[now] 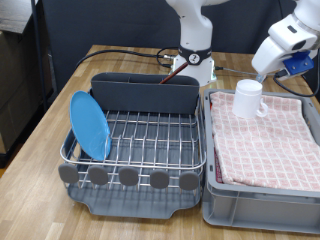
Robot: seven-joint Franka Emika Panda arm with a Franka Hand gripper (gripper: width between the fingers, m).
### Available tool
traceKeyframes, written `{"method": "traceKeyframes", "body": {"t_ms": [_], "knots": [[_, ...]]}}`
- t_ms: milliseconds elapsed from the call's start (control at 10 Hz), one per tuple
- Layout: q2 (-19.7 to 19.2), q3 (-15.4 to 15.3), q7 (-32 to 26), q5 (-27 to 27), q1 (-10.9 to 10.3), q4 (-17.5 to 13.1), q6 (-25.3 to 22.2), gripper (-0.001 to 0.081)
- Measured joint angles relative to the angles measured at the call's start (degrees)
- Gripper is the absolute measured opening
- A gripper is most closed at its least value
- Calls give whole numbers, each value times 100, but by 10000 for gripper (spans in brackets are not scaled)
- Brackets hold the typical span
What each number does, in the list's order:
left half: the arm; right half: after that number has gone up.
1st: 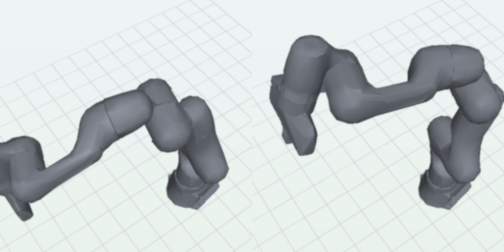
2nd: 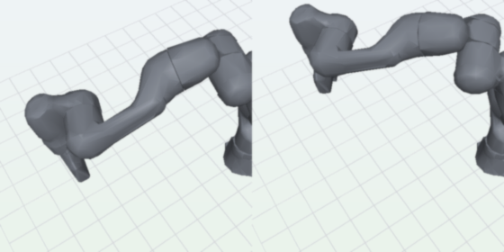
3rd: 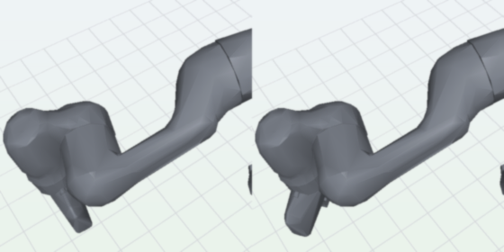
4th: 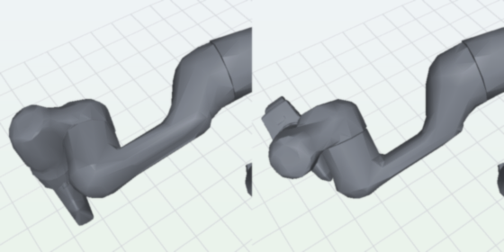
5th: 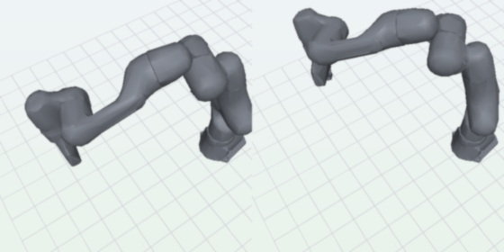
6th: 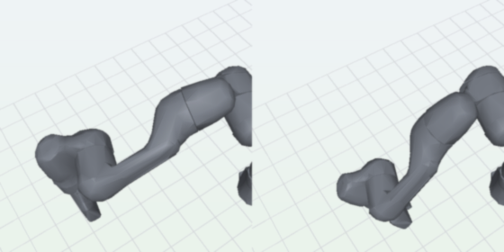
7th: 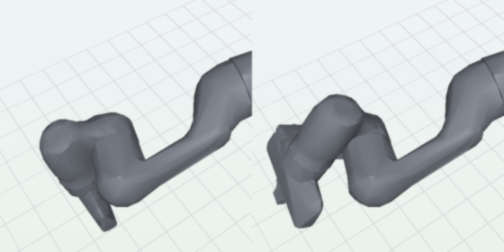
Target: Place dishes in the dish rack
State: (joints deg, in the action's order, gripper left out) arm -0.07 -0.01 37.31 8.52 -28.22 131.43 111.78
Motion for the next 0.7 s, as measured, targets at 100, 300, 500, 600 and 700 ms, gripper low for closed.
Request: {"method": "traceKeyframes", "body": {"t_ms": [100,300,500,600,700], "knots": [[-81,-25,3,60,0,20,111,803],[-254,-40,4,136,0,62,370,803],[-401,-49,-40,139,0,86,549,803],[-468,-58,-116,134,1,92,612,803],[-529,-67,-217,134,1,98,666,803]]}}
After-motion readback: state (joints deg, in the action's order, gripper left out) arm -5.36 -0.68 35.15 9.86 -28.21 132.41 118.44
